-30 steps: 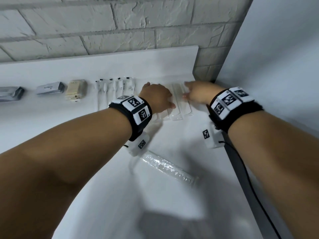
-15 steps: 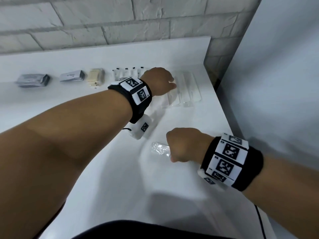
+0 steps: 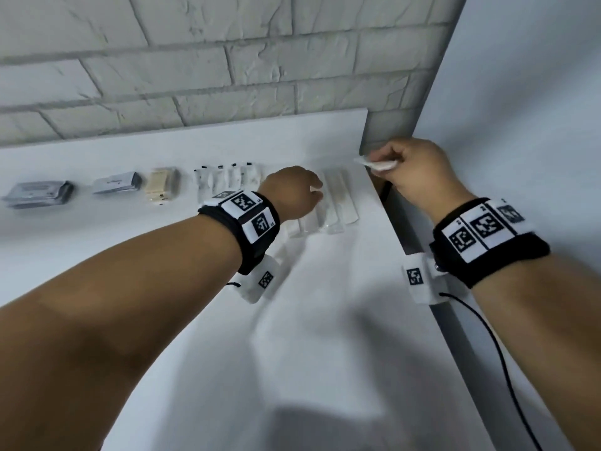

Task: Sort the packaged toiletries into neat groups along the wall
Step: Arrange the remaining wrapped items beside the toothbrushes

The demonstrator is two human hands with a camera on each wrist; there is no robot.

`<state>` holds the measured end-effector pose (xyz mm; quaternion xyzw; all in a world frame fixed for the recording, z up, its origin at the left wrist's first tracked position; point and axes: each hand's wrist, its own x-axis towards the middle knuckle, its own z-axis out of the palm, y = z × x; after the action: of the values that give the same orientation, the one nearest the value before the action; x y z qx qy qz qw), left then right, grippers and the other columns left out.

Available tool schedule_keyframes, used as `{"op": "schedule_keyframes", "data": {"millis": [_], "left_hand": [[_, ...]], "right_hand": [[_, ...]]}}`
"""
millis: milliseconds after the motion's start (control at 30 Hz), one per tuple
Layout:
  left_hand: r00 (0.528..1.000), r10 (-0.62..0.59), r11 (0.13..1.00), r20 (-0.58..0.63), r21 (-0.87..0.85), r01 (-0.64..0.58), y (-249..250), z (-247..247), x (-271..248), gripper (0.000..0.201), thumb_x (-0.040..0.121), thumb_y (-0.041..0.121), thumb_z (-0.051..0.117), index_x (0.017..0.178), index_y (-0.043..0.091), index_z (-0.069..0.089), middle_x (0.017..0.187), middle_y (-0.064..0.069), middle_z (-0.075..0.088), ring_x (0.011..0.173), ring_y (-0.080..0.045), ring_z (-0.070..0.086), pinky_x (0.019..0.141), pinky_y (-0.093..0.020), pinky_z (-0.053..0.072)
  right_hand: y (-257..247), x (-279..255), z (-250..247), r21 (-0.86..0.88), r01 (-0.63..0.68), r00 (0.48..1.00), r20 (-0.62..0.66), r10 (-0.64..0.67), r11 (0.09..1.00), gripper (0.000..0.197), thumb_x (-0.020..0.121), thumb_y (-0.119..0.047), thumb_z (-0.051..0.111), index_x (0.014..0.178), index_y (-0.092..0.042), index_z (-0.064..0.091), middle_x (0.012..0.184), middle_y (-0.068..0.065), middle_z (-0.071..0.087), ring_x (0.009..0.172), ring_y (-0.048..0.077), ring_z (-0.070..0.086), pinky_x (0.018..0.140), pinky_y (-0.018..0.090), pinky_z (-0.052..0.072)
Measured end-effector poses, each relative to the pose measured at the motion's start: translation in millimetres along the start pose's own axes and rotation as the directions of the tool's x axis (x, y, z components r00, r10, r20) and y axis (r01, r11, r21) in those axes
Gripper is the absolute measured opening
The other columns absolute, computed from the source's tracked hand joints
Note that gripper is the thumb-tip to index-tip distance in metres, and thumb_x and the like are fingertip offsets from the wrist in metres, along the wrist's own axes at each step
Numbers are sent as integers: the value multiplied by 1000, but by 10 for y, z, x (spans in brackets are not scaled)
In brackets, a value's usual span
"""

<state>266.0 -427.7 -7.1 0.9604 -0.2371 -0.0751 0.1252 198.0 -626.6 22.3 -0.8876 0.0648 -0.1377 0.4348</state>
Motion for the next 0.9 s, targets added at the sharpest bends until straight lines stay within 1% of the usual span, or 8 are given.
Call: {"op": "schedule_keyframes", "data": {"millis": [67,133,267,367,467,567,667,900], "left_hand": [[1000,13,1000,20,11,-13,62,81,62,39,95,40,48,132,29,55,141,3,49,132,-17,42,110,-31,32],[998,28,999,50,23,-29,125,162,128,41,95,41,47,134,30,52,143,4,46,134,-17,40,111,-31,30],[997,30,999,74,15,-31,191,265,231,43,93,38,49,135,31,52,144,7,45,134,-15,39,110,-29,29],[996,50,998,73,24,-52,236,287,270,46,92,35,50,138,30,49,147,6,43,136,-16,37,110,-29,29],[992,96,989,78,102,-104,284,283,297,44,93,35,48,137,27,50,144,2,46,134,-20,40,108,-33,33],[984,135,970,118,186,-155,348,282,300,28,91,36,49,111,24,64,119,-1,61,116,-24,53,84,-30,38],[980,160,962,116,205,-181,378,310,286,23,89,38,51,102,25,66,110,-1,62,108,-23,56,77,-29,35],[983,158,965,98,196,-174,367,334,278,27,89,40,52,105,22,65,113,-1,63,110,-23,56,86,-33,42]], "right_hand": [[183,137,28,-119,9,999,40,-5,993,23,80,-1,68,99,-14,71,108,0,69,99,15,63,89,24,48],[353,204,91,-295,1,977,202,62,955,30,81,5,60,101,-17,68,121,1,66,109,19,61,95,28,48],[524,221,123,-491,80,864,468,186,867,40,79,15,37,92,-13,62,135,-6,58,127,14,51,104,30,42],[546,308,100,-447,26,890,418,183,894,40,83,11,41,98,-20,63,137,-5,56,124,20,53,103,36,44],[478,349,109,-556,73,865,448,224,828,42,86,-16,65,127,-25,58,136,0,56,121,23,54,103,37,44],[422,364,159,-671,158,821,497,282,724,65,81,-33,73,140,-26,47,146,-3,48,126,24,51,105,39,41],[390,403,209,-702,231,810,522,266,673,66,82,-31,72,142,-27,45,149,-2,44,129,25,48,106,40,40],[365,445,241,-717,287,790,552,266,634,65,87,-24,68,145,-27,40,152,-2,39,133,26,44,105,35,36]]}}
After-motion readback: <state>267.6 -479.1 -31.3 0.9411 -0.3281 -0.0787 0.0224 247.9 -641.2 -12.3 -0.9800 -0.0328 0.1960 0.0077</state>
